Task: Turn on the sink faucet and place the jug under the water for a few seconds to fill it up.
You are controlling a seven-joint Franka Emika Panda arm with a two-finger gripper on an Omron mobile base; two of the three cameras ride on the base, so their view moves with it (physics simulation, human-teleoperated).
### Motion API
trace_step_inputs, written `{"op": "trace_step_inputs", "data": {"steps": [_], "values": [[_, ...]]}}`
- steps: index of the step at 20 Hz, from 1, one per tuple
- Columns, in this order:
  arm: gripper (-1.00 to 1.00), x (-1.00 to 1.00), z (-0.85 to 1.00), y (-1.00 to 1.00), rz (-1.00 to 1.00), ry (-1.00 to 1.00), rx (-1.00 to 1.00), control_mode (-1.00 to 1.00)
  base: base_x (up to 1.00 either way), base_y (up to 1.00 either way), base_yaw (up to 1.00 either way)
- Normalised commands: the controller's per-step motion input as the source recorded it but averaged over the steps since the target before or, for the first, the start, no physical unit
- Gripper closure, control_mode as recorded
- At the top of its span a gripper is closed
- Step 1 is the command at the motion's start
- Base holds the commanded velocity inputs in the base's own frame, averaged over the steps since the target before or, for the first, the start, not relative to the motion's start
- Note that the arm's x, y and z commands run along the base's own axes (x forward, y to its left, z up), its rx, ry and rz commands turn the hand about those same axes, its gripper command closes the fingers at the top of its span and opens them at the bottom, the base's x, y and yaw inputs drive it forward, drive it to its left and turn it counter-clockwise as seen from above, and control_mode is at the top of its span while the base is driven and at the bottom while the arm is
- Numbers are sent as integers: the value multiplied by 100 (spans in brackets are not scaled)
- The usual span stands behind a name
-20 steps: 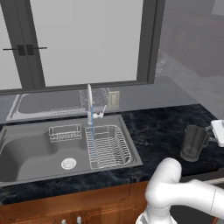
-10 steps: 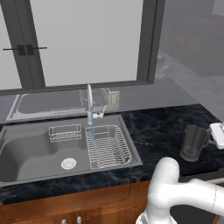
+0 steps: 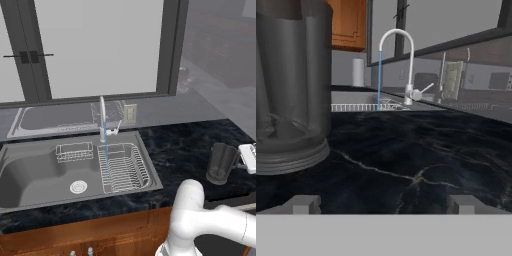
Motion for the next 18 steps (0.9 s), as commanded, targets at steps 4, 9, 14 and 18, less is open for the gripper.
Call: {"op": "trace_step_inputs", "data": {"steps": [4, 9, 14, 18], "values": [[-100, 0, -6, 10, 0, 0, 0, -100, 0, 0, 0], [-100, 0, 0, 30, 0, 0, 0, -100, 0, 0, 0], [-100, 0, -2, 26, 0, 0, 0, -100, 0, 0, 0], [-100, 0, -3, 6, 0, 0, 0, -100, 0, 0, 0]]}}
